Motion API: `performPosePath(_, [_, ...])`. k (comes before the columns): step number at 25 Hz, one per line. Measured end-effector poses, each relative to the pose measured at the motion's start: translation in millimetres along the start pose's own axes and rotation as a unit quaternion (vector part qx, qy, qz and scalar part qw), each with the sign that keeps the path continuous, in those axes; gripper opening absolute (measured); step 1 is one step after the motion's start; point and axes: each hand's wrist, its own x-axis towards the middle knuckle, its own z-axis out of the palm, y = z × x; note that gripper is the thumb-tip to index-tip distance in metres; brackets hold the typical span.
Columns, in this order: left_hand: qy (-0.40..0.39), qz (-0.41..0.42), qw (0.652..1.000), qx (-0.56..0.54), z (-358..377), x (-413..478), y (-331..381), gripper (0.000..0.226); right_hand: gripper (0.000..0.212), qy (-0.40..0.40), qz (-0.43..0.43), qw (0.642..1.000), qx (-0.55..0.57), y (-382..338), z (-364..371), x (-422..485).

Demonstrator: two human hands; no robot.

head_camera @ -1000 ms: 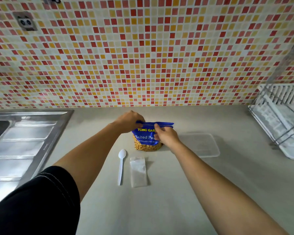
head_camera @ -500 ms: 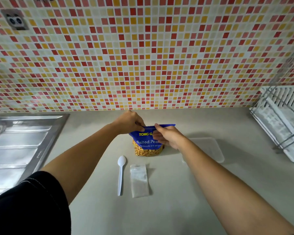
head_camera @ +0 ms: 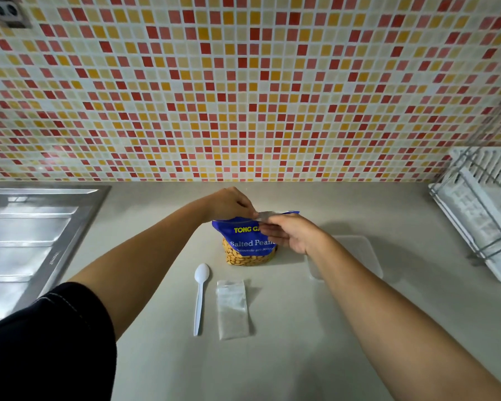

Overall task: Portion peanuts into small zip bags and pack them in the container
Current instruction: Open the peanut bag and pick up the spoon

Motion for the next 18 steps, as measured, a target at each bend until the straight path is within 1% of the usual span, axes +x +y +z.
performPosePath(2, [0.011,0.029,0.997,0.077,1.1,1.7,0.7,0.023,0.014,0.002,-0.009,1.000,-0.002,1.9,0.1,-1.7])
performPosePath(4, [0.053,0.046,0.987,0.143,7.5,4.1,-0.9,0.022,0.013,0.004,-0.010,1.000,-0.017,3.3,1.4,-4.6])
performPosePath(5, [0.075,0.055,0.984,0.153,10.8,4.6,-2.5,0.022,0.013,0.004,-0.008,1.000,-0.026,4.0,2.6,-6.2])
performPosePath(9, [0.137,0.121,0.969,0.168,9.4,4.7,-5.2,0.022,0.017,0.011,0.002,0.998,-0.068,0.9,4.2,-16.5])
performPosePath(11, [0.158,0.151,0.960,0.174,2.2,3.8,-4.4,0.022,0.019,-0.006,0.014,0.990,-0.139,-3.2,5.1,-24.5])
performPosePath(13, [0.179,0.171,0.952,0.180,0.2,3.4,-5.8,0.022,0.019,-0.029,0.030,0.969,-0.244,-7.4,7.5,-32.6])
performPosePath(14, [0.186,0.176,0.950,0.179,2.1,3.7,-6.2,0.023,0.018,-0.036,0.034,0.957,-0.286,-9.7,8.3,-36.7])
performPosePath(16, [0.194,0.174,0.953,0.157,7.1,4.5,-4.3,0.023,0.018,-0.039,0.029,0.943,-0.331,-14.9,7.2,-43.0])
performPosePath(18, [0.187,0.140,0.967,0.100,6.6,3.1,-1.3,0.023,0.024,-0.013,-0.013,0.937,-0.350,-18.3,0.0,-46.9])
